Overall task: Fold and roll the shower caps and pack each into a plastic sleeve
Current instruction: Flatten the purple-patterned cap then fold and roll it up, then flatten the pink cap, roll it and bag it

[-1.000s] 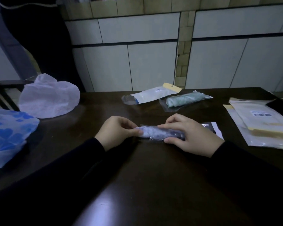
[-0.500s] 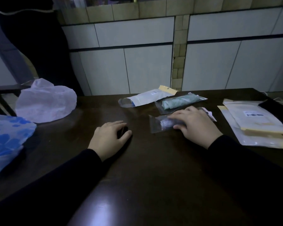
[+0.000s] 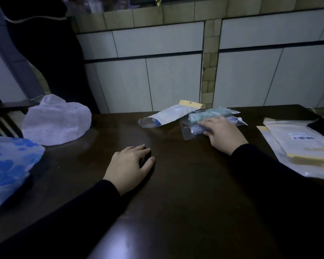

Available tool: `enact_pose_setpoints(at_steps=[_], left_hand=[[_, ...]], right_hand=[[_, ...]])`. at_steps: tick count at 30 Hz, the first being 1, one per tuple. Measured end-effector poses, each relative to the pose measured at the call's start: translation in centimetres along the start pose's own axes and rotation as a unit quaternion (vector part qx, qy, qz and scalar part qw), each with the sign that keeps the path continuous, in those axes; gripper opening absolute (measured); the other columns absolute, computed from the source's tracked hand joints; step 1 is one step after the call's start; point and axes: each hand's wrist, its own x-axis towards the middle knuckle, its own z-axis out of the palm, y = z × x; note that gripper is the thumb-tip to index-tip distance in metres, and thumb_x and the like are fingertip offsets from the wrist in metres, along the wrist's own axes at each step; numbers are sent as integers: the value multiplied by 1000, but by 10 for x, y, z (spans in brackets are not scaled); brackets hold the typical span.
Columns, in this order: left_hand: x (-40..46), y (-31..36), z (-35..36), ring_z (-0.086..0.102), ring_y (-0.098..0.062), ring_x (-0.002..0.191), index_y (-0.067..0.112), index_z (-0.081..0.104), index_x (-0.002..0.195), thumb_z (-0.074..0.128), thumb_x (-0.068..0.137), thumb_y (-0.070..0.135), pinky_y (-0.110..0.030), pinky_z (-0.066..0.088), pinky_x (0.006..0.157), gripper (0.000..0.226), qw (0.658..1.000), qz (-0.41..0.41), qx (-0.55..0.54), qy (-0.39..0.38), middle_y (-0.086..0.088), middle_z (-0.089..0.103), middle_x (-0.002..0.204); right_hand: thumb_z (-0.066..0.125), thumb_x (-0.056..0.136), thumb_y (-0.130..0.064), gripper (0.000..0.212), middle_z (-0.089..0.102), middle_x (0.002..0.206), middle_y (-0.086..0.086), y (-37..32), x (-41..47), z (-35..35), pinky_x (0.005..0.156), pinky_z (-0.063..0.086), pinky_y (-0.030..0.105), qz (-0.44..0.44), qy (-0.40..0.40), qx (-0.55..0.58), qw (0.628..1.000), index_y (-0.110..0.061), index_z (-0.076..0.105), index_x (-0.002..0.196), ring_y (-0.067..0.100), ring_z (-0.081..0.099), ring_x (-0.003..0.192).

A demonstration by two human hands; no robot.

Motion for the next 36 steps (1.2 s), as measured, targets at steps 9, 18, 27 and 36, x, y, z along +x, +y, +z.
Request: enact_pose_setpoints(at_steps=[9,18,27,36], left_hand=[[-3,-4,-5,42,-10,134,31,58,131,47,94,50,-32,36,107,43,999,33,-27,9,10,49,145],[-4,-85,-43,57,-4,100,21,68,110,63,90,27,-21,45,91,22,975,-63,-141,161,9,65,108],[36,-170,-18,40,-29,124,6,56,121,55,86,9,-37,31,105,35,933,-262,-6,245,-14,49,134],[63,-195,-10,54,-23,103,17,60,106,55,91,48,-37,43,92,35,929,-334,-3,160,-4,62,106]], right_hand=[[61,85,-27,34,62,113,-3,-62,-12,-8,89,46,41,-144,122,48,981,-25,65,119,19,54,107],[56,88,-30,33,60,112,-7,-191,42,35,88,45,35,-206,75,162,962,-29,62,121,14,52,104],[51,85,-4,61,38,140,1,-293,131,91,95,39,38,-197,45,173,964,-29,43,140,24,40,124],[49,91,-2,76,34,149,-5,-303,189,114,104,26,42,-250,-69,162,952,-39,17,149,19,33,132]])
